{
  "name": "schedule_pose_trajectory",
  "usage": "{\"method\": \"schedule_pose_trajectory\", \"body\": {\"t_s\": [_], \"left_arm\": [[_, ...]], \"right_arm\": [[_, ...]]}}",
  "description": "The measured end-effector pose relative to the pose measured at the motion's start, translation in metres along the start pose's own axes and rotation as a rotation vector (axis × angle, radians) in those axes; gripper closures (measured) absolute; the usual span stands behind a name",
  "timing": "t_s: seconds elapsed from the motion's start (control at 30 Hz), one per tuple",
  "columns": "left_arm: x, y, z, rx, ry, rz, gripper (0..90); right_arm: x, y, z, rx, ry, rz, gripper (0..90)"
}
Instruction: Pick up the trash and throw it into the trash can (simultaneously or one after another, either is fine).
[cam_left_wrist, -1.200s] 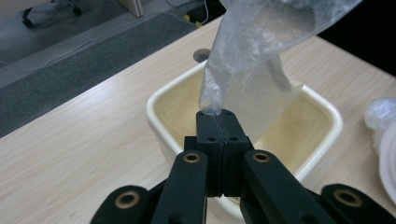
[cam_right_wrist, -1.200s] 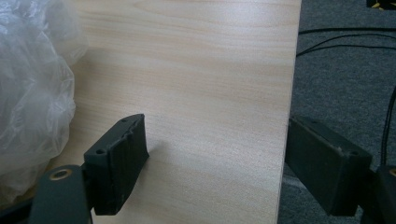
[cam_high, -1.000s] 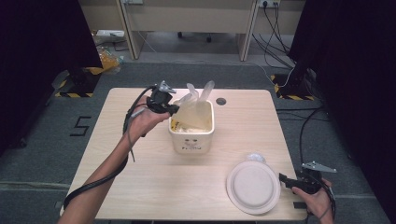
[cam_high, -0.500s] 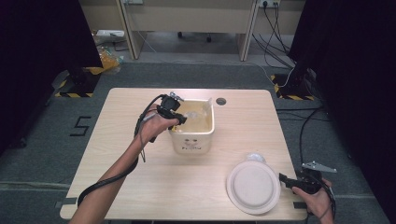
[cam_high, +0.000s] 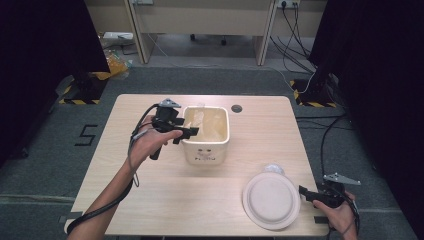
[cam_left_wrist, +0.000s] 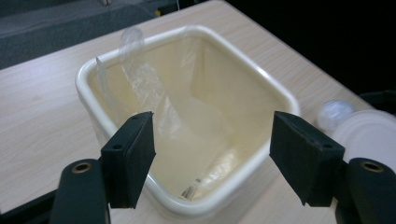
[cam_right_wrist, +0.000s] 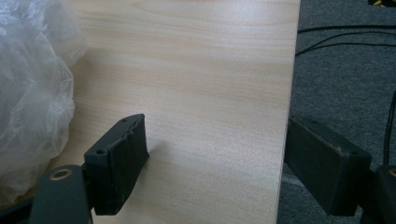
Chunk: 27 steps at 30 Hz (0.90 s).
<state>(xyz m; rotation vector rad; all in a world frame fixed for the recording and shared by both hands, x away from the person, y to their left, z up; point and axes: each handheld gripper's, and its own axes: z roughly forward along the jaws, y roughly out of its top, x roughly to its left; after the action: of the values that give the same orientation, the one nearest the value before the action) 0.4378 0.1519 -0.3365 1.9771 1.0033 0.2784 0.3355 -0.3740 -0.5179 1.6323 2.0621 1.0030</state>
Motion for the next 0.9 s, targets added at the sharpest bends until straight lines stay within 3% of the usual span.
{"method": "schedule_pose_trajectory", "body": {"t_s": [0.1, 0.13, 0.17, 0.23, 0.27, 0.33, 0.37, 0.4, 0.47, 0.53, 0.6, 0.63, 0.67, 0.77, 0.9], "left_arm": [[-0.008, -0.006, -0.009, -0.016, -0.021, 0.008, 30.5], [-0.018, -0.016, -0.013, -0.011, -0.043, 0.021, 29.8], [-0.018, -0.016, -0.013, -0.011, -0.043, 0.021, 29.6], [-0.033, -0.033, -0.012, -0.014, -0.082, 0.028, 29.4], [-0.033, -0.033, -0.012, -0.014, -0.082, 0.028, 29.1], [-0.046, -0.049, -0.007, -0.02, -0.104, 0.035, 28.9], [-0.058, -0.064, 0.001, -0.018, -0.115, 0.046, 28.8], [-0.058, -0.064, 0.001, -0.018, -0.115, 0.046, 28.7], [-0.073, -0.082, 0.015, -0.006, -0.137, 0.064, 28.3], [-0.083, -0.092, 0.024, -0.034, -0.138, 0.054, 28.1], [-0.088, -0.097, 0.03, -0.033, -0.133, 0.062, 28.1], [-0.099, -0.109, 0.045, -0.017, -0.133, 0.079, 28.1], [-0.099, -0.109, 0.045, -0.017, -0.133, 0.079, 28.1], [-0.115, -0.126, 0.069, -0.008, -0.149, 0.081, 28.1], [-0.134, -0.141, 0.101, 0.026, -0.162, 0.105, 27.9]], "right_arm": [[0.0, -0.001, -0.001, -0.001, 0.0, 0.003, 22.0], [0.0, -0.001, -0.002, -0.005, -0.003, 0.01, 24.0], [0.0, -0.001, -0.002, -0.005, -0.003, 0.01, 24.0], [0.002, -0.001, -0.008, -0.009, -0.021, -0.001, 26.2], [0.002, -0.001, -0.01, -0.017, -0.022, 0.001, 26.2], [0.004, 0.001, -0.017, -0.038, -0.026, 0.006, 26.3], [0.006, 0.002, -0.021, -0.047, -0.029, -0.001, 26.4], [0.006, 0.002, -0.021, -0.047, -0.029, -0.001, 26.4], [0.015, 0.007, -0.033, -0.073, -0.023, -0.012, 26.7], [0.021, 0.009, -0.039, -0.081, -0.017, -0.029, 26.7], [0.025, 0.01, -0.042, -0.083, -0.012, -0.037, 26.7], [0.033, 0.014, -0.047, -0.094, 0.002, -0.059, 26.9], [0.033, 0.014, -0.047, -0.094, 0.002, -0.059, 26.9], [0.045, 0.017, -0.054, -0.106, 0.049, -0.076, 27.9], [0.05, 0.018, -0.057, -0.109, 0.048, -0.096, 28.7]]}}
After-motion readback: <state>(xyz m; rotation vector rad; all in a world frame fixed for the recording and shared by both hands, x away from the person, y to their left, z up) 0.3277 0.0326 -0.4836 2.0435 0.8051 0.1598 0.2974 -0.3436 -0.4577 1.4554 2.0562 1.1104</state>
